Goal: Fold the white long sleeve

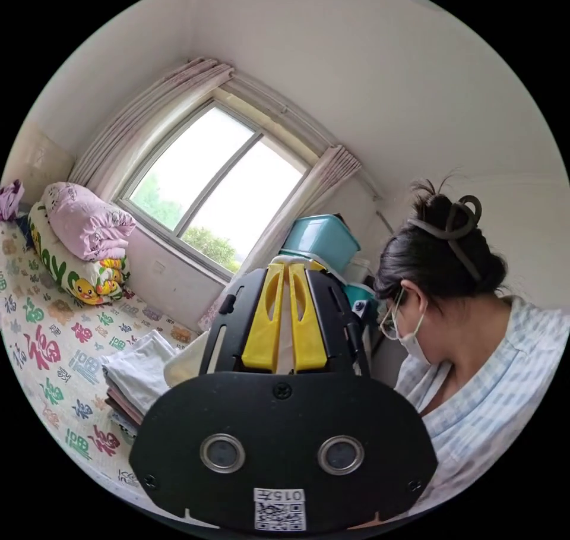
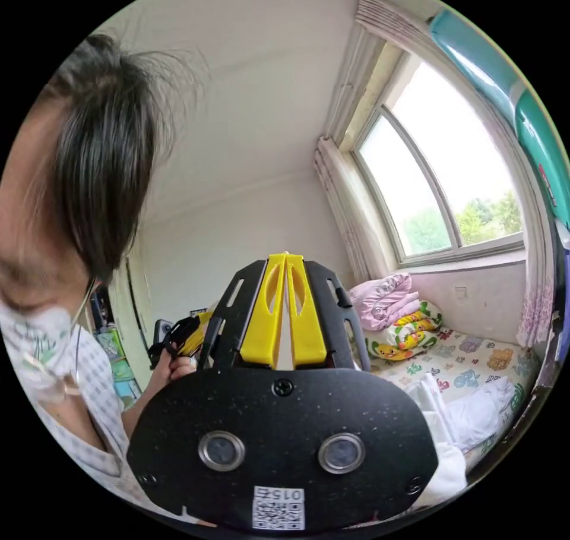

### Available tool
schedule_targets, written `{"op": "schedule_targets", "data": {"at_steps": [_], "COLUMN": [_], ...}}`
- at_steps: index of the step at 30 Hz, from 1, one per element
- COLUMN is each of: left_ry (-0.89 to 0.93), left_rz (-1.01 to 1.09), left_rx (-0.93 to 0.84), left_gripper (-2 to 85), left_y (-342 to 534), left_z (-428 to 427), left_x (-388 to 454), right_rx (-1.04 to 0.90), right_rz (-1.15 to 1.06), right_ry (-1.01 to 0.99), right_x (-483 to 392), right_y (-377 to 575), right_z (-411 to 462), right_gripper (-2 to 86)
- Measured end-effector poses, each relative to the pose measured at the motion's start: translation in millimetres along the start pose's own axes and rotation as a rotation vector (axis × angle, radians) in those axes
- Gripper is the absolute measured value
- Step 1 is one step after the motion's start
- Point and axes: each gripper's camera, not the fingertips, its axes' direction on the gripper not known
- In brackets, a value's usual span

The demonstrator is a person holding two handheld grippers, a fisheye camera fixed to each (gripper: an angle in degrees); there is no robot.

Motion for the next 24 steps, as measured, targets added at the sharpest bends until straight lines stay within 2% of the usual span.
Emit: {"op": "schedule_targets", "data": {"at_steps": [2, 4, 7, 9, 12, 14, 16, 18, 24], "left_ry": [-0.039, -0.125, -0.252, -0.351, -0.49, -0.527, -0.496, -0.504, -0.66], "left_rz": [0.03, 0.037, -0.002, -0.058, -0.243, -0.384, -0.604, -0.697, -0.662], "left_rx": [-0.004, -0.081, -0.207, -0.273, -0.363, -0.382, -0.329, -0.298, -0.386], "left_gripper": [-0.7, -0.7, -0.7, -0.7, -0.6, -0.5, -0.5, -0.5, -0.5], "left_y": [-20, -40, -43, -32, 2, 30, 66, 82, 63], "left_z": [-51, -107, -154, -179, -216, -235, -259, -272, -281], "left_x": [31, 66, 99, 110, 109, 102, 93, 94, 113], "right_rx": [-0.014, -0.053, -0.262, -0.493, -0.757, -0.846, -0.898, -0.958, -1.11], "right_rz": [0.025, 0.058, 0.045, 0.047, 0.193, 0.282, 0.364, 0.399, 0.364], "right_ry": [-0.083, -0.112, -0.095, -0.079, -0.072, -0.043, -0.021, -0.029, -0.035], "right_x": [-29, -55, -92, -106, -104, -102, -99, -96, -104], "right_y": [-20, -39, -60, -61, -39, -25, -22, -32, -79], "right_z": [-5, -7, 8, 26, 44, 52, 61, 77, 124], "right_gripper": [-0.7, -0.6, -0.6, -0.6, -0.6, -0.6, -0.6, -0.6, -0.5]}}
